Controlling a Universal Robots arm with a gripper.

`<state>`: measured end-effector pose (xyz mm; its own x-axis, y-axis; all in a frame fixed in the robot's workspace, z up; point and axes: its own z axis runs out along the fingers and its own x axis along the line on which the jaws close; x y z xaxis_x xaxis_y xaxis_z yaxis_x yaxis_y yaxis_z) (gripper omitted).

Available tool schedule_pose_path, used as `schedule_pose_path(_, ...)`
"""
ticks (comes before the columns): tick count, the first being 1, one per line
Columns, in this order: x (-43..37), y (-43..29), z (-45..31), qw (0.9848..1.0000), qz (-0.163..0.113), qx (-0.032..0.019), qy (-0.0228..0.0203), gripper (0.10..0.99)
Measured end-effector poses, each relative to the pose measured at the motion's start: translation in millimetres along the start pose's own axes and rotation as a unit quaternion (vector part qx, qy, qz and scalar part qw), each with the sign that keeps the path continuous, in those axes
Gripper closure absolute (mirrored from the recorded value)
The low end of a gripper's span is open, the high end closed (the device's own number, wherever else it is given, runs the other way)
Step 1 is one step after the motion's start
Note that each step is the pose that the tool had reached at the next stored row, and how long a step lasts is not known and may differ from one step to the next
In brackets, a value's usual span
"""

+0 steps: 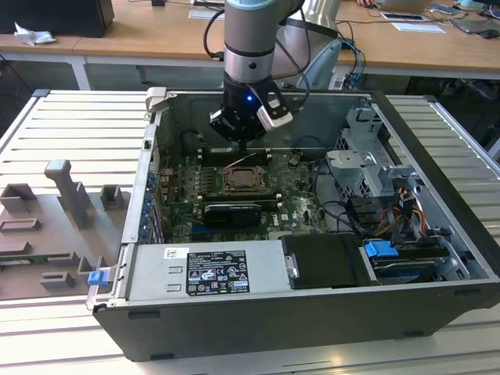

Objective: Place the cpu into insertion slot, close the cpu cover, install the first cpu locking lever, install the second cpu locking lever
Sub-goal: 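Install the first cpu locking lever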

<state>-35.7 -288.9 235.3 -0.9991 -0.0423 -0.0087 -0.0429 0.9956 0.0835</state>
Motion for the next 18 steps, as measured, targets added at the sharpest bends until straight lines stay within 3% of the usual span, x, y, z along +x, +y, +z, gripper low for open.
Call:
schedule_pose_path(9,-3.3,1.1,9.3,1.0,0.0,-0.0044,-0.0002,0.98)
schedule_pose_path(18,-15.0,0.4,16.7,1.0,0.0,-0.0048,-0.0002,0.98)
